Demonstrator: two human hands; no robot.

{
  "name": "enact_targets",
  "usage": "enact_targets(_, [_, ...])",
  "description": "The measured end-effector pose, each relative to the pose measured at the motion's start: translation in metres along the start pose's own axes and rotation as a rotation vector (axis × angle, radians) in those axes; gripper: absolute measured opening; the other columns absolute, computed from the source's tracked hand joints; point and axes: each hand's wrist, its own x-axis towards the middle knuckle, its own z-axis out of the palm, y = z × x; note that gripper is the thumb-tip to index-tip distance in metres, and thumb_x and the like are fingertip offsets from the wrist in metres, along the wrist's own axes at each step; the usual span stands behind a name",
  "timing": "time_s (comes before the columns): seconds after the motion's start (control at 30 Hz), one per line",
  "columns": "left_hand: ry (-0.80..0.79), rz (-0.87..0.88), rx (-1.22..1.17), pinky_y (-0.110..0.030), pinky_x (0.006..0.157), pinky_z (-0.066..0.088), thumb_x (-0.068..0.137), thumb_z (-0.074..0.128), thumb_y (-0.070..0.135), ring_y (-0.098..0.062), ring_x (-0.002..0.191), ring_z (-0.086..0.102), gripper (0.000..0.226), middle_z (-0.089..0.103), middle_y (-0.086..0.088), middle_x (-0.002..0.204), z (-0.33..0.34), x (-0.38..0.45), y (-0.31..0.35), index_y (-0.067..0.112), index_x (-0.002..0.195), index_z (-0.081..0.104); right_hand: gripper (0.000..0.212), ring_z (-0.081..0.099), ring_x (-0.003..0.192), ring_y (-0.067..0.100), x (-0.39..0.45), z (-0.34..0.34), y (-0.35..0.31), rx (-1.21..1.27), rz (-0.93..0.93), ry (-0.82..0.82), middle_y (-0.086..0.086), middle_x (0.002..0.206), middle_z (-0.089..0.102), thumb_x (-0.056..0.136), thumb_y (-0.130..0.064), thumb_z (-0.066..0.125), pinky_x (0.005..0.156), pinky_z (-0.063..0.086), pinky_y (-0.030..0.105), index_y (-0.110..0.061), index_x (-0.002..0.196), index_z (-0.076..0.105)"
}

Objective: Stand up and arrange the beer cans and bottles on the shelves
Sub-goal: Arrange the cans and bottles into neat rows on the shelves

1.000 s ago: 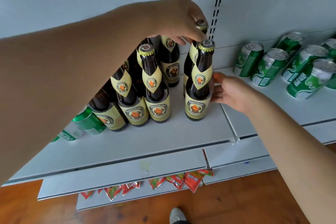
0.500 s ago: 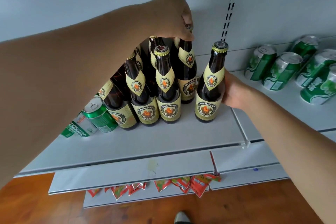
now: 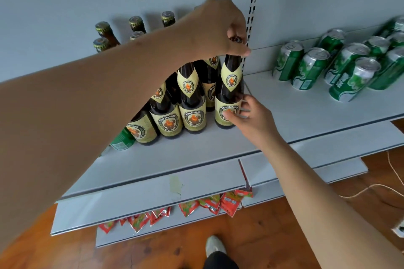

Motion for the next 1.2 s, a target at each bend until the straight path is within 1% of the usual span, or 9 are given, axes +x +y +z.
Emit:
enact_targets(0.07, [0.023,-0.018,0.032,-0.026,0.080,0.050,0.080,0.068,0.057,-0.009,0.092,0.063,0.040,0.065,0.010,0.096,-0.003,-0.006,-0.004,0.024,0.102,0.071,0.049,0.067,0.100,0.014,0.004,0.008,-0.003,-0.011,-0.012,-0.016,-0.001,0.112,0.069,0.080,-0.030,0.078,0.092,0.054,0.034,-0.017,0.123,0.058])
enact_targets(0.17, [0.030,-0.039,0.067,-0.021,0.069,0.043,0.082,0.066,0.058,-0.009,0.092,0.059,0.042,0.062,0.010,0.099,-0.008,-0.017,-0.010,0.024,0.107,0.070,0.047,0.067,0.098,0.015,0.006,0.017,-0.009,-0.055,-0.051,-0.019,-0.003,0.106,0.068,0.082,-0.029,0.076,0.092,0.054,0.033,-0.015,0.124,0.059])
enact_targets(0.33, [-0.103,-0.023,0.004,-0.034,0.093,0.050,0.087,0.062,0.052,-0.013,0.101,0.063,0.058,0.060,0.006,0.124,-0.007,-0.043,-0.025,0.034,0.139,0.046,0.047,0.066,0.103,0.017,0.003,0.020,-0.010,-0.103,-0.024,-0.017,0.000,0.114,0.069,0.084,-0.034,0.072,0.094,0.052,0.035,-0.017,0.126,0.057])
enact_targets(0.47, [0.146,0.037,0.037,-0.039,0.100,0.045,0.094,0.057,0.038,-0.018,0.119,0.054,0.053,0.053,-0.002,0.133,-0.006,-0.050,-0.013,0.022,0.143,0.045,0.063,0.053,0.126,0.024,-0.017,0.014,-0.019,-0.212,0.032,0.030,0.009,0.137,0.056,0.089,-0.040,0.066,0.104,0.043,0.035,-0.011,0.141,0.045])
enact_targets(0.63, [0.383,0.092,-0.401,-0.035,0.080,0.054,0.091,0.054,0.024,-0.011,0.092,0.063,0.031,0.062,0.000,0.109,0.013,-0.051,0.051,0.017,0.121,0.062,0.049,0.054,0.124,0.017,-0.069,-0.050,-0.034,-0.099,0.095,0.336,0.004,0.139,0.054,0.095,-0.031,0.058,0.102,0.042,0.028,-0.012,0.139,0.047])
enact_targets(0.8, [0.196,-0.092,-0.620,-0.033,0.082,0.052,0.090,0.059,0.018,-0.017,0.087,0.062,0.031,0.063,-0.003,0.108,0.082,-0.053,0.115,0.015,0.121,0.060,0.041,0.059,0.112,0.021,-0.089,-0.140,-0.024,-0.178,0.107,0.568,0.007,0.128,0.060,0.094,-0.027,0.061,0.092,0.044,0.024,-0.010,0.130,0.054])
enact_targets(1.0, [-0.021,-0.254,-0.682,-0.025,0.084,0.048,0.090,0.063,0.021,-0.016,0.097,0.061,0.038,0.058,-0.002,0.121,0.167,-0.035,0.152,0.019,0.127,0.056,0.043,0.055,0.106,0.030,-0.045,-0.208,0.019,-0.397,0.078,0.561,0.014,0.114,0.056,0.088,-0.027,0.069,0.090,0.047,0.041,-0.006,0.122,0.053])
enact_targets(1.1, [-0.020,-0.301,-0.662,-0.019,0.084,0.045,0.091,0.062,0.021,-0.011,0.101,0.059,0.036,0.057,0.002,0.123,0.203,-0.002,0.160,0.023,0.127,0.058,0.061,0.049,0.113,0.028,0.005,-0.233,0.050,-0.412,0.065,0.544,0.016,0.125,0.049,0.082,-0.032,0.074,0.094,0.041,0.030,-0.004,0.129,0.047])
enact_targets(1.2, [0.035,-0.424,-0.701,-0.021,0.086,0.047,0.092,0.062,0.023,-0.011,0.108,0.059,0.036,0.059,0.005,0.126,0.239,0.044,0.168,0.025,0.127,0.058,0.068,0.048,0.109,0.027,0.060,-0.255,0.081,-0.383,0.097,0.492,0.015,0.125,0.047,0.077,-0.038,0.078,0.084,0.036,0.023,0.000,0.124,0.046])
